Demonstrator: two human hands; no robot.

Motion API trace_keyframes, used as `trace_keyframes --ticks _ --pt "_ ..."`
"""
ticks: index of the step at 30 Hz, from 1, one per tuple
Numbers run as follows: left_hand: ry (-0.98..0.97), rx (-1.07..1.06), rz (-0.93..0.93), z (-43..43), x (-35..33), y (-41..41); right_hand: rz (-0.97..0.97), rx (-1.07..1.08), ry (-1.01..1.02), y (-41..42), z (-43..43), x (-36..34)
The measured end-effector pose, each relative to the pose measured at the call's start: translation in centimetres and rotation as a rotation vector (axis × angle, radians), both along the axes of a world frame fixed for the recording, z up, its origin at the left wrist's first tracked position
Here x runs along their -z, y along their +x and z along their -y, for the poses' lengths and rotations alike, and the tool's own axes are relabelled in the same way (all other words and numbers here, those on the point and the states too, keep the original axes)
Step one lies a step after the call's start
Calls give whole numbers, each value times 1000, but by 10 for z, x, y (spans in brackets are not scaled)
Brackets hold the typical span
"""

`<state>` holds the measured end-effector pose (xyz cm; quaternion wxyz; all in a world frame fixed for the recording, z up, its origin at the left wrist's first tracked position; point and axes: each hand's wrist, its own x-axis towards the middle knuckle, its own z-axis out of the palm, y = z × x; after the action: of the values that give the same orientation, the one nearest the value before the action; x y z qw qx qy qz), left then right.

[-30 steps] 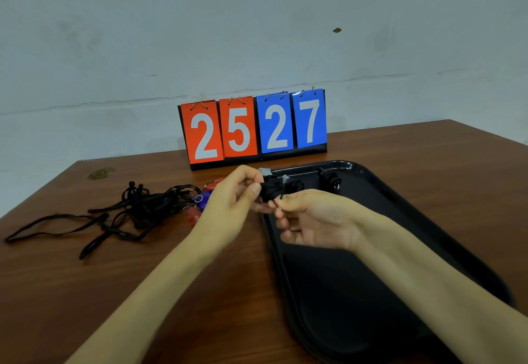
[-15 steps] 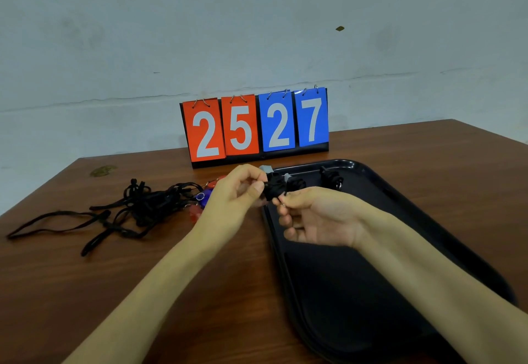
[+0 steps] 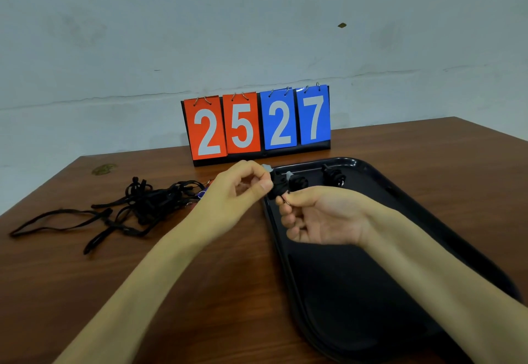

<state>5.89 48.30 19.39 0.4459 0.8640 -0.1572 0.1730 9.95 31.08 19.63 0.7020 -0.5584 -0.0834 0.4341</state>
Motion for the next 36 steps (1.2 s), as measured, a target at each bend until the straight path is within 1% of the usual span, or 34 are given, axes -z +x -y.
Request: trace_keyframes --ticks 2,7,13,18,20,23,25,28,30,32,33,36 --pt "-7 -16 -7 0 -1 -1 14 -11 1 -1 0 0" --pt "-62 38 -71 -5 -5 -1 58 -5 -19 -2 -1 0" --pt "-59 39 -79 4 -2 -3 220 64 -88 -2 -3 1" --pt "-214 -5 -101 11 4 -1 421 143 -210 -3 -5 2" --pt "-302 -41 -142 13 4 0 460 176 -236 -4 -6 3" --pt "-433 -68 -220 12 0 1 432 197 -205 -4 -7 3" --pt "-442 -77 -256 8 -2 1 349 194 -162 -4 -6 2" --pt "-453 -93 -279 2 -8 0 169 148 -67 -2 -4 1" --pt "-530 -94 -281 -2 -13 0 90 120 -12 -2 -2 -1" --pt "-614 -65 -277 -2 -17 -2 69 101 23 -1 -1 -3" --pt "-600 -53 -250 -1 -16 -2 68 102 32 -1 -1 -3" --pt "-391 -95 -114 7 -8 -3 89 129 20 0 0 -2"
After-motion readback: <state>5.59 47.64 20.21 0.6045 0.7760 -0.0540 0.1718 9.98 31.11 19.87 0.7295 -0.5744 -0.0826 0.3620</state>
